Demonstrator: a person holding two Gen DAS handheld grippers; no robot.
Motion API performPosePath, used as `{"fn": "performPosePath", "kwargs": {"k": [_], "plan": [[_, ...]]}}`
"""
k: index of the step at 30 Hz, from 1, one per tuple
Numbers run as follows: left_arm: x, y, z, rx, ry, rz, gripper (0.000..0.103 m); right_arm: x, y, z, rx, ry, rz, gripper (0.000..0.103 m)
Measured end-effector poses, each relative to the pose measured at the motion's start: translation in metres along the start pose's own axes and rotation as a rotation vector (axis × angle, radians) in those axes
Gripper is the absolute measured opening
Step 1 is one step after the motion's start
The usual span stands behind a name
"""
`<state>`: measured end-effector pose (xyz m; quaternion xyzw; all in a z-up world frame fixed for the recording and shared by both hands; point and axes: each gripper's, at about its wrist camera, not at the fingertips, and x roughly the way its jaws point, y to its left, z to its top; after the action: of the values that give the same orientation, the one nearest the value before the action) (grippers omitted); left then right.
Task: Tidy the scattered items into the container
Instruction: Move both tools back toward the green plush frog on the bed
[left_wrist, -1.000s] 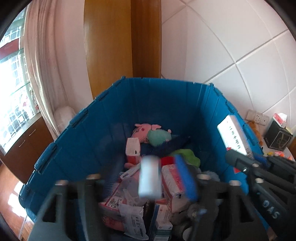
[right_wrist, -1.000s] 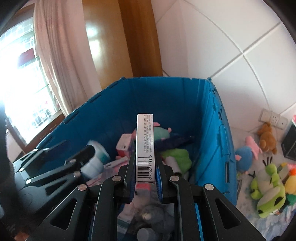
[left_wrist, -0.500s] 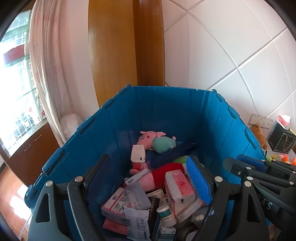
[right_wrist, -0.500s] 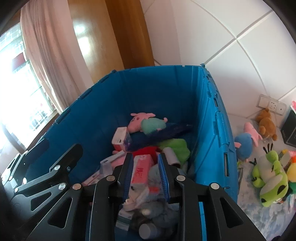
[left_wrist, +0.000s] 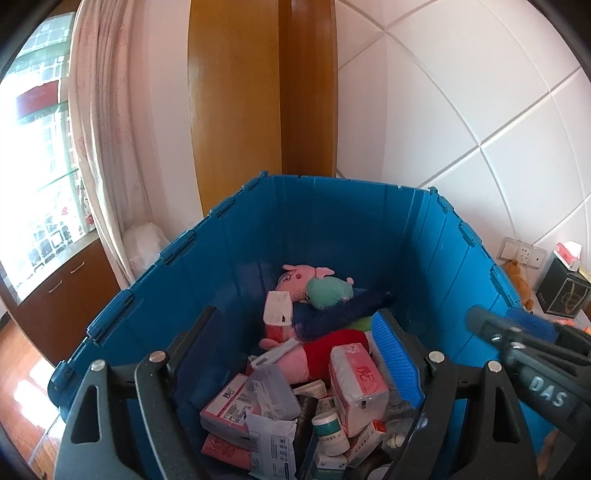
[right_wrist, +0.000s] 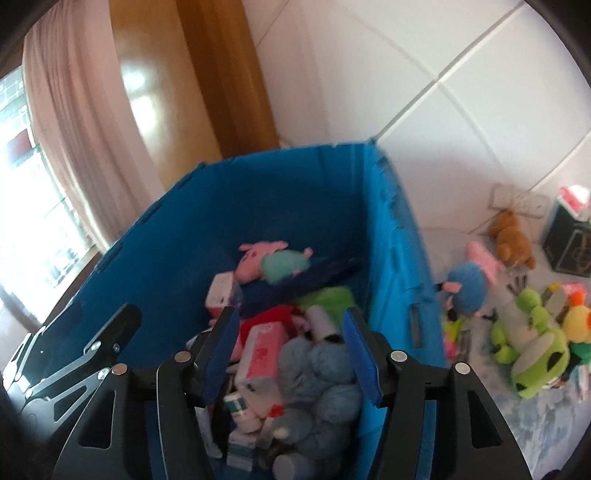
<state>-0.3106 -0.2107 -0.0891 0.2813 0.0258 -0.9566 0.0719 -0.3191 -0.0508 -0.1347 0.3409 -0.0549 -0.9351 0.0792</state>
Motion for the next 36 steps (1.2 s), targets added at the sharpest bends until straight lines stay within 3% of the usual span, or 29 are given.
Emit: {"fn": "performPosePath", "kwargs": {"k": [4, 8, 17, 22, 27, 33, 36], "plan": [[-0.013, 0.005, -0.005, -0.048, -0.022, -0.014, 0.083, -0.021, -0.006, -0.008, -0.034, -0.038, -0.041, 0.061], [-0.033, 0.0, -0.015, -0.112, -0.019, -0.067, 0.083, -0.046, -0.022, -0.013, -0.046, -0.083, -0.059, 0.077], [-0.096, -0.079, -0.017, -0.055, -0.108, -0.11, 0.083, -0.112, -0.101, -0.027, 0.0, -0.179, -0.114, 0.079], [-0.131, -0.165, -0.029, -0.005, -0.136, -0.164, 0.083, -0.156, -0.182, -0.044, 0.031, -0.237, -0.165, 0.079], [-0.149, -0.267, -0.06, 0.033, -0.119, -0.209, 0.083, -0.193, -0.299, -0.082, 0.058, -0.253, -0.21, 0.08], [-0.137, -0.369, -0.116, 0.065, 0.021, -0.237, 0.083, -0.202, -0.446, -0.144, 0.158, -0.116, -0.295, 0.08], [-0.128, -0.402, -0.137, 0.109, 0.076, -0.215, 0.083, -0.199, -0.489, -0.166, 0.196, -0.033, -0.286, 0.068]]}}
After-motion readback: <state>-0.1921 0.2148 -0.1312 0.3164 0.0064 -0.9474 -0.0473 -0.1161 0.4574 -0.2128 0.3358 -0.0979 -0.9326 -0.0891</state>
